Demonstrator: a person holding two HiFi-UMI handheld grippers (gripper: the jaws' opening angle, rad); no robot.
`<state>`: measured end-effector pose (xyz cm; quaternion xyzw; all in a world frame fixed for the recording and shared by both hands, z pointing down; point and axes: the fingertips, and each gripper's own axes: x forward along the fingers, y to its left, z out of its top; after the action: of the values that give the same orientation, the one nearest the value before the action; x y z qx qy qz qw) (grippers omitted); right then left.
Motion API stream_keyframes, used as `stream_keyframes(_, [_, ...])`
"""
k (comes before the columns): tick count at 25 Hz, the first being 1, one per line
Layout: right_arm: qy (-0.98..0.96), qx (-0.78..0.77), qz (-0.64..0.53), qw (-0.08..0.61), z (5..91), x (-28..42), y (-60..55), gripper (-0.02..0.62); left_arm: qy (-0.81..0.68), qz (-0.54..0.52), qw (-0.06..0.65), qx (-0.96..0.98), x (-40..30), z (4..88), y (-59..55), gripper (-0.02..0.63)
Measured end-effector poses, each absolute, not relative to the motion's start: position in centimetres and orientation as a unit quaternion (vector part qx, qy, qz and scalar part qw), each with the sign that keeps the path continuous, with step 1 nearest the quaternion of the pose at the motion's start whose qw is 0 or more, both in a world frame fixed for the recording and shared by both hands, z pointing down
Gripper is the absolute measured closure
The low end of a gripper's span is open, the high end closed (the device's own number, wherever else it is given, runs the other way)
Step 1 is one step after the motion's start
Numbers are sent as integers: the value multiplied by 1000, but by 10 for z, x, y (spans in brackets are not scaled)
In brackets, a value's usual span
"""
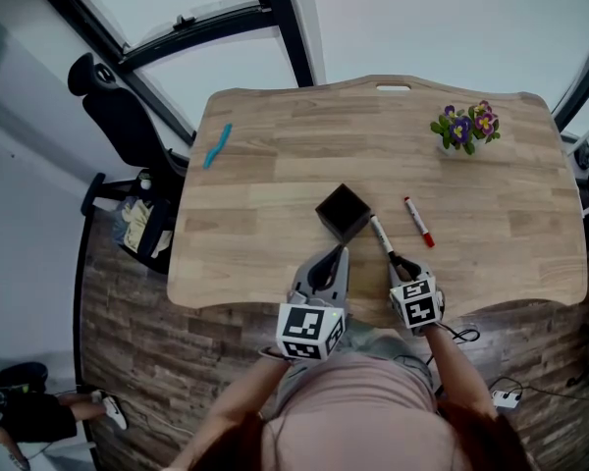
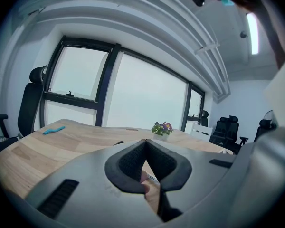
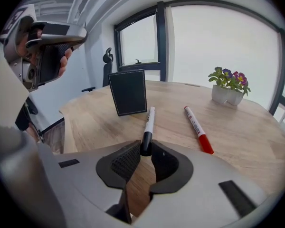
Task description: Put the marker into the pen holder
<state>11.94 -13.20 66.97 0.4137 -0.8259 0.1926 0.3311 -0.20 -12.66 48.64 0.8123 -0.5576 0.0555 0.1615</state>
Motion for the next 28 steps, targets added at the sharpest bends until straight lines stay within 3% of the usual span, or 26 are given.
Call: stream_keyframes(28, [-838,461,140,258,555,120,-147,532,-536,55,144,830,-39,466,-158,604])
